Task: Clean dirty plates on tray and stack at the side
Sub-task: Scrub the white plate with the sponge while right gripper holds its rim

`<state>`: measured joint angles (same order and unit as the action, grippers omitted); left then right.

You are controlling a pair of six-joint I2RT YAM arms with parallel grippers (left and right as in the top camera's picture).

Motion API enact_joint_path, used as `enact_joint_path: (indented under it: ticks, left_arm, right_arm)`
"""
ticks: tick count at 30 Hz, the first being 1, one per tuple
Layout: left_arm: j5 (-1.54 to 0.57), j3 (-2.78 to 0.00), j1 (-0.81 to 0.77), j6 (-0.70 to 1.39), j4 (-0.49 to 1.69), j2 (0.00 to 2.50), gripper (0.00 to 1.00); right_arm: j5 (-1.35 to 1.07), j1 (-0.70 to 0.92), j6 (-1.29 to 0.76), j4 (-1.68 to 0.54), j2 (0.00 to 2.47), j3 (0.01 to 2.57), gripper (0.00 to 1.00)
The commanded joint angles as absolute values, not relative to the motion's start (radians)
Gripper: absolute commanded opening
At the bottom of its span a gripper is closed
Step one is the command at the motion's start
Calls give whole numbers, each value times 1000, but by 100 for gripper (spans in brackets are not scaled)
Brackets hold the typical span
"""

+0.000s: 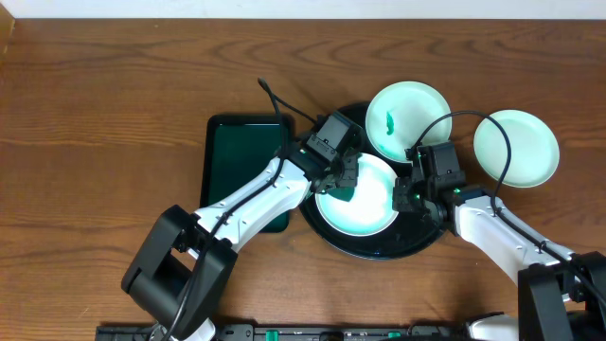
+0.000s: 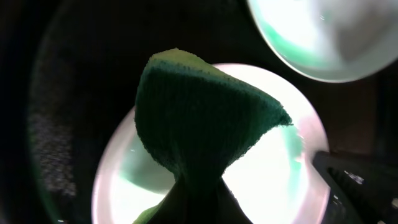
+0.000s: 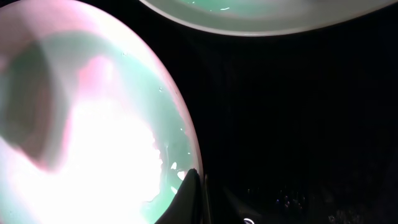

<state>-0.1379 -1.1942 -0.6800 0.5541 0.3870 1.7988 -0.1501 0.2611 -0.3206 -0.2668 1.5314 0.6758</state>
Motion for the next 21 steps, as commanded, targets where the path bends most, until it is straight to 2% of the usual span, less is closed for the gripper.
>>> enact_joint_path:
  ticks: [1,11,21]
  left_arm:
    - [-66,-1174,-680,562,392,1809,7]
    - [-92,-1169,-699,563,399,1917,7]
    - [-481,-1170,-728,564,378,1926,7]
  right_arm:
    - [-170,270,-305,-264,1538,672,1]
    - [-170,270,-305,-265,1538,672,1]
    - [-170,270,-305,-264,1538,672,1]
